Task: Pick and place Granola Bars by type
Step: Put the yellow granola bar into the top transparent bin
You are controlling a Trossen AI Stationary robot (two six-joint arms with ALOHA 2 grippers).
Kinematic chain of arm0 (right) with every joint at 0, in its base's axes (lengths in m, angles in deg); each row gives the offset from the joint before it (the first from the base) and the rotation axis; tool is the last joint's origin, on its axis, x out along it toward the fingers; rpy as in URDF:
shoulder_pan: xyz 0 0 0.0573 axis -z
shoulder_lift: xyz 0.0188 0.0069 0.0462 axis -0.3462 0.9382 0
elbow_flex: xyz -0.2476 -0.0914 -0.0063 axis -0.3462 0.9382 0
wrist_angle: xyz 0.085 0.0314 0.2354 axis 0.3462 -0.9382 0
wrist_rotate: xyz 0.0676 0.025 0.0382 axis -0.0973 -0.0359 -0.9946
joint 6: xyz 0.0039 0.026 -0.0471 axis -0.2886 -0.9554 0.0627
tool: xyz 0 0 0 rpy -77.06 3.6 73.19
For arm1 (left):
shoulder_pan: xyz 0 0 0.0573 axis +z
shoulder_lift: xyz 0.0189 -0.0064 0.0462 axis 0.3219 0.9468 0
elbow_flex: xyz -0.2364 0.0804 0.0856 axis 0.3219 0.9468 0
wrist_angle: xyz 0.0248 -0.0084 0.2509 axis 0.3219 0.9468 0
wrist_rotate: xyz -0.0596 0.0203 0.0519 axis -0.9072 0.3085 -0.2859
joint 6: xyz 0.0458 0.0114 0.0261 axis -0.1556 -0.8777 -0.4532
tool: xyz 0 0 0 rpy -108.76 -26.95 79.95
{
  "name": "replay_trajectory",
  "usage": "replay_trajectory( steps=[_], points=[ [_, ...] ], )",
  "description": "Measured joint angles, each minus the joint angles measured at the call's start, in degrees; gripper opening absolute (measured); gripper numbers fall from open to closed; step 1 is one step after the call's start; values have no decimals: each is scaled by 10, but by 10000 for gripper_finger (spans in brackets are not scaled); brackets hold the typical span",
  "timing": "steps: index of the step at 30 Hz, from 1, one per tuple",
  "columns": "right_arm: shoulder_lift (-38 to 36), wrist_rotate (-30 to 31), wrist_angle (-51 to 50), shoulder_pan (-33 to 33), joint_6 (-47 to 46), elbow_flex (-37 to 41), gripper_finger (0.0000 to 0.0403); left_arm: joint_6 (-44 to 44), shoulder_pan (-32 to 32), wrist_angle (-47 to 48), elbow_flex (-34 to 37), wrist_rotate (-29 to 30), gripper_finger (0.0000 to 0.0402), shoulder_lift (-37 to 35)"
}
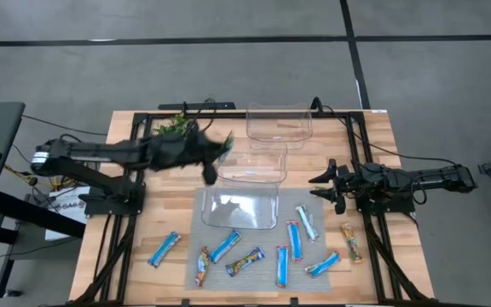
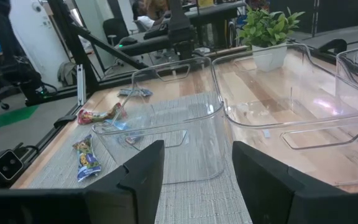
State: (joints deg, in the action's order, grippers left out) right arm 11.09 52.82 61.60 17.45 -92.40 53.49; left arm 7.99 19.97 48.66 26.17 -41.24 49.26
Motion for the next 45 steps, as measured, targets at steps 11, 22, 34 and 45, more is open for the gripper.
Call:
replay_trajectory(
  steps=[11, 22, 34, 45],
  points=[
    [0, 0, 0, 0, 0, 0, 184, -83, 130, 34, -206, -56, 38, 208],
    [0, 0, 0, 0, 0, 0, 184, -165, 170, 74, -319, -67, 38, 360],
    [0, 0, 0, 0, 0, 0, 184, -183, 187, 18, -339, -66, 38, 436],
    [0, 0, 0, 0, 0, 0, 184, -182, 196, -7, -339, -67, 39, 454]
  ],
)
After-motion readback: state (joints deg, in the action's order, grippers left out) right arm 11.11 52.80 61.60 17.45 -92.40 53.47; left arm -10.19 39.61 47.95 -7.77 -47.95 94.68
